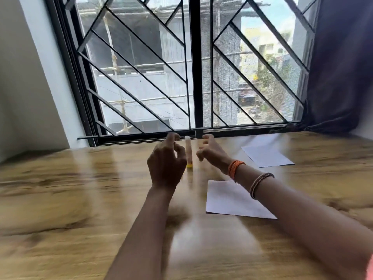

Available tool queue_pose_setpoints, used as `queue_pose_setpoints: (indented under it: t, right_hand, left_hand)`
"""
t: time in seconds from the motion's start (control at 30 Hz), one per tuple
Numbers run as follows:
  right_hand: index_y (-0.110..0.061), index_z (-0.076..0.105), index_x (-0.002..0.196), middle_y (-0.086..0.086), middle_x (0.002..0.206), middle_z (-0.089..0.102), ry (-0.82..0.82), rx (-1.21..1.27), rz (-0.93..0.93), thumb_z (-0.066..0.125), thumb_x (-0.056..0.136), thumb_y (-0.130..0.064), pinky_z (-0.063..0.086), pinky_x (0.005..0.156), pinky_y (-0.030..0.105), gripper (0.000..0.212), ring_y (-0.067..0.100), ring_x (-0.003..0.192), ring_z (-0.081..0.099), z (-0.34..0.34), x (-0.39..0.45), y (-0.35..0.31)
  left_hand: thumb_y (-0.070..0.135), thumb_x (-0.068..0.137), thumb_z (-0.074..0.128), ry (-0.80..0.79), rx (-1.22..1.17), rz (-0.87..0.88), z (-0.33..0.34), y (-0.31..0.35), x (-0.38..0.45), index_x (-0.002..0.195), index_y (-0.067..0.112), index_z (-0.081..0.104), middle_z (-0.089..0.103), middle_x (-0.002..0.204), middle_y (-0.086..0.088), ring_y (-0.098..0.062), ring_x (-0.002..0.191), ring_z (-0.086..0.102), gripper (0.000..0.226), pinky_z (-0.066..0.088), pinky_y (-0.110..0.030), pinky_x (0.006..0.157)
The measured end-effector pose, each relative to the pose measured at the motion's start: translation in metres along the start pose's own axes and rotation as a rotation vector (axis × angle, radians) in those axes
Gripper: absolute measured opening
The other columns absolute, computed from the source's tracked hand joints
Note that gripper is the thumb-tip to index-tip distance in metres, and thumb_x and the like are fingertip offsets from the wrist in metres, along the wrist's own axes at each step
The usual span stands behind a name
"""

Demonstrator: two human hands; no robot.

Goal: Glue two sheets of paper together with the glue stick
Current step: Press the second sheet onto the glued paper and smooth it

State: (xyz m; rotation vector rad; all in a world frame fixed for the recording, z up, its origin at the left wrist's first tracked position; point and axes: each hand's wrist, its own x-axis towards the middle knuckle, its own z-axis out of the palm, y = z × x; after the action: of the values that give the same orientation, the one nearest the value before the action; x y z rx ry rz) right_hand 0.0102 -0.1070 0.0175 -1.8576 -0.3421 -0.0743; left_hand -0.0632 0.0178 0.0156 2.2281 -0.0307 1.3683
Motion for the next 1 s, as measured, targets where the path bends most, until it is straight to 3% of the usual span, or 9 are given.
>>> queue_pose_setpoints:
  t: [0.1,0.27,0.37,0.4,0.47,0.6,0.77,0.83,1.0]
  right_hand:
    - [0.002,0.043,0.124,0.013,0.116,0.048,0.109,-0.022,-0.008,0.054,0.049,-0.011,0.047,0.063,0.020,0.077,0.012,0.087,0.051,-0.036,-0.007,0.000]
    - [-0.010,0.063,0.102,0.013,0.114,0.063,0.480,-0.378,0.091,0.060,0.077,-0.013,0.044,0.096,0.043,0.025,0.031,0.111,0.056,-0.110,-0.010,0.032]
    - [-0.012,0.064,0.106,0.015,0.122,0.059,0.615,-0.605,0.267,0.058,0.082,-0.023,0.032,0.100,0.043,0.028,0.035,0.118,0.050,-0.149,-0.029,0.055]
    - [-0.011,0.064,0.109,0.017,0.125,0.056,0.608,-0.661,0.334,0.057,0.083,-0.029,0.030,0.102,0.044,0.033,0.036,0.120,0.047,-0.159,-0.035,0.062]
    - [-0.009,0.064,0.112,0.018,0.129,0.052,0.570,-0.705,0.437,0.056,0.083,-0.039,0.029,0.102,0.043,0.042,0.037,0.122,0.045,-0.172,-0.043,0.072]
    - [-0.013,0.065,0.113,0.016,0.132,0.049,0.539,-0.728,0.467,0.057,0.080,-0.055,0.027,0.104,0.040,0.053,0.035,0.125,0.040,-0.180,-0.045,0.081]
    - [-0.015,0.061,0.120,0.014,0.139,0.042,0.456,-0.839,0.491,0.059,0.079,-0.055,0.024,0.105,0.043,0.057,0.034,0.130,0.032,-0.178,-0.044,0.078]
    - [-0.017,0.063,0.117,0.014,0.136,0.044,0.445,-0.837,0.475,0.058,0.080,-0.048,0.025,0.103,0.042,0.049,0.034,0.128,0.034,-0.176,-0.045,0.077]
    - [-0.012,0.065,0.110,0.014,0.129,0.052,0.458,-0.751,0.414,0.056,0.081,-0.031,0.027,0.102,0.041,0.036,0.034,0.124,0.039,-0.167,-0.042,0.075]
  left_hand:
    - [0.015,0.080,0.047,-0.092,-0.052,0.136,0.001,0.026,-0.004,0.097,0.020,0.060,0.059,0.067,0.001,-0.028,0.068,0.061,0.022,0.037,-0.027,0.056]
    - [0.012,0.083,0.049,-0.371,-0.071,0.251,0.012,0.045,-0.019,0.106,0.024,0.058,0.051,0.071,0.010,-0.022,0.083,0.063,0.028,0.053,-0.039,0.078]
    - [0.015,0.085,0.049,-0.487,-0.104,0.293,0.025,0.049,-0.021,0.114,0.025,0.054,0.061,0.086,0.009,-0.016,0.095,0.060,0.031,0.017,-0.046,0.115]
    - [0.016,0.086,0.049,-0.529,-0.102,0.298,0.030,0.053,-0.020,0.118,0.025,0.053,0.063,0.094,0.009,-0.013,0.102,0.059,0.033,0.006,-0.033,0.112]
    - [0.019,0.089,0.049,-0.645,-0.080,0.281,0.044,0.058,-0.016,0.126,0.024,0.049,0.063,0.109,0.008,-0.010,0.114,0.053,0.037,0.015,-0.024,0.096]
    - [0.022,0.089,0.051,-0.773,-0.135,0.228,0.081,0.074,-0.005,0.132,0.020,0.046,0.059,0.124,0.000,-0.018,0.122,0.049,0.044,0.042,-0.031,0.098]
    - [0.035,0.090,0.049,-0.984,0.020,0.308,0.127,0.106,-0.007,0.144,0.022,0.032,0.031,0.153,-0.001,-0.019,0.141,0.026,0.058,0.029,-0.039,0.112]
    - [0.040,0.088,0.052,-1.063,0.095,0.356,0.140,0.116,-0.010,0.142,0.023,0.035,0.027,0.155,0.000,-0.018,0.143,0.022,0.059,0.027,-0.039,0.113]
    - [0.052,0.067,0.040,-1.135,0.070,0.233,0.151,0.125,-0.019,0.116,0.018,0.056,0.060,0.124,-0.005,-0.026,0.116,0.052,0.061,0.043,-0.037,0.092]
